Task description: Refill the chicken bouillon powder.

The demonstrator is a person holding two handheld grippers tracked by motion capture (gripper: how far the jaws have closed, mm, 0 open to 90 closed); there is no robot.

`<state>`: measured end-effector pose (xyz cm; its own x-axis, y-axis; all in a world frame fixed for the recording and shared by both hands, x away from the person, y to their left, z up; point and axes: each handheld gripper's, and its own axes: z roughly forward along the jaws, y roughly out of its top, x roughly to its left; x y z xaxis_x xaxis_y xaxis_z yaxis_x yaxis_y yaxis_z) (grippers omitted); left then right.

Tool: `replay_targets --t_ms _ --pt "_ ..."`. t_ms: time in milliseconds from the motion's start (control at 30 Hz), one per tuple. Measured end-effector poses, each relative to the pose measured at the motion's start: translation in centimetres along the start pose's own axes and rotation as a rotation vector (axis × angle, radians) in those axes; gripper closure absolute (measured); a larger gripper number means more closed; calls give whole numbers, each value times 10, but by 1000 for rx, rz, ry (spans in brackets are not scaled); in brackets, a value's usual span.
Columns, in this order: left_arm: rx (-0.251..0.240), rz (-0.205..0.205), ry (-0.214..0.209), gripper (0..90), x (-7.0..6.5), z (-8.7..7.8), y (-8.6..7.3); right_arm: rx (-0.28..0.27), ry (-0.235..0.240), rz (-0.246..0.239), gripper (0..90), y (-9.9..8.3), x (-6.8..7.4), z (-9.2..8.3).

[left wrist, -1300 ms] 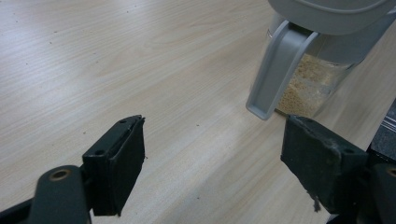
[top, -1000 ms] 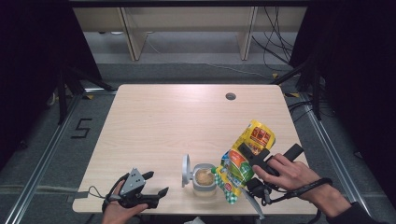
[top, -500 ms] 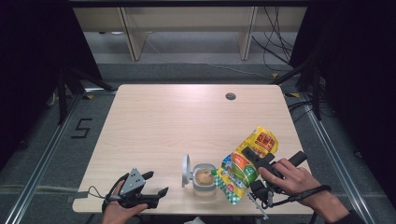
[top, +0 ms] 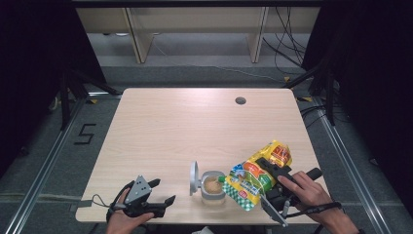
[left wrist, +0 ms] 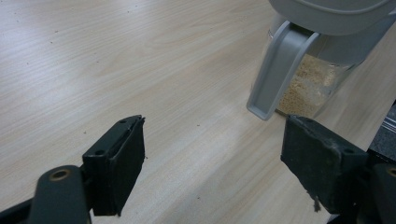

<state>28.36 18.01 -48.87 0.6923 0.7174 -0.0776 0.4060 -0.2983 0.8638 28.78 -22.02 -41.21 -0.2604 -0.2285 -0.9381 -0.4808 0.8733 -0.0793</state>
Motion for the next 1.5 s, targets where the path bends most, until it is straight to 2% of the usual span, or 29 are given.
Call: replay_targets --t_ms 67,100,167,200,233,267,300,333,367,400,433,467,500,533,567,600,667,733,800,833,867,1000,1033,1100,1200,1433,1467,1500 --pt "5 1 -3 210 0 0 0 -8 3 48 645 -2 3 1" --pt "2 1 -1 210 0 0 0 -6 12 114 645 -3 9 1" --pt "2 -2 -2 210 0 0 0 -15 17 131 646 -4 10 2" --pt "2 1 0 210 0 0 0 -23 14 208 646 -5 15 2" --pt "5 1 -4 210 0 0 0 -31 21 198 648 -6 13 3" --pt "2 0 1 210 0 -1 0 -13 23 289 650 -7 19 2" --pt "4 5 4 210 0 -1 0 -39 18 230 652 -9 14 4" --pt "-4 -4 1 210 0 -1 0 -53 22 259 654 -11 15 6" --pt "3 0 -1 210 0 -1 0 -52 28 306 655 -12 18 6" --pt "2 3 0 210 1 -1 0 -43 39 396 656 -13 22 4" --pt "3 27 -2 210 2 -1 1 -48 38 398 658 -15 21 4" --pt "4 28 -2 210 2 -1 1 -51 37 463 660 -17 25 6" --pt "2 -4 -1 210 0 -1 0 -61 31 464 662 -20 25 7" --pt "2 8 -2 210 1 -1 0 -57 34 532 665 -21 28 7" --pt "2 11 -2 210 1 -1 0 -66 37 552 667 -23 29 7" --pt "1 -3 -1 210 0 -1 0 -81 48 608 669 -25 31 7" --pt "2 -3 -1 210 0 -1 0 -84 55 697 671 -27 36 8" --pt "1 -1 0 210 0 -1 0 -94 60 721 674 -29 39 10" --pt "2 4 6 210 1 -2 0 -103 66 778 676 -31 43 12" --pt "3 4 7 210 1 -2 0 -100 64 824 677 -32 45 12" --pt "1 4 1 210 1 -1 0 -106 68 844 678 -34 46 13" --pt "-1 3 0 210 1 -1 0 -113 74 982 686 -40 55 16" --pt "-2 3 0 210 1 -1 1 -122 74 990 687 -42 55 17" --pt "-3 0 -1 210 1 -1 1 -129 81 1051 696 -46 57 17" --pt "-2 3 1 210 1 -1 0 -129 81 1113 701 -50 60 19" --pt "-2 2 -1 210 1 -1 1 -127 107 1217 710 -55 67 24" --pt "-2 3 1 210 1 -1 1 -124 112 1217 710 -55 66 24" --pt "-2 3 1 210 1 -1 1 -130 92 1240 710 -56 67 23"
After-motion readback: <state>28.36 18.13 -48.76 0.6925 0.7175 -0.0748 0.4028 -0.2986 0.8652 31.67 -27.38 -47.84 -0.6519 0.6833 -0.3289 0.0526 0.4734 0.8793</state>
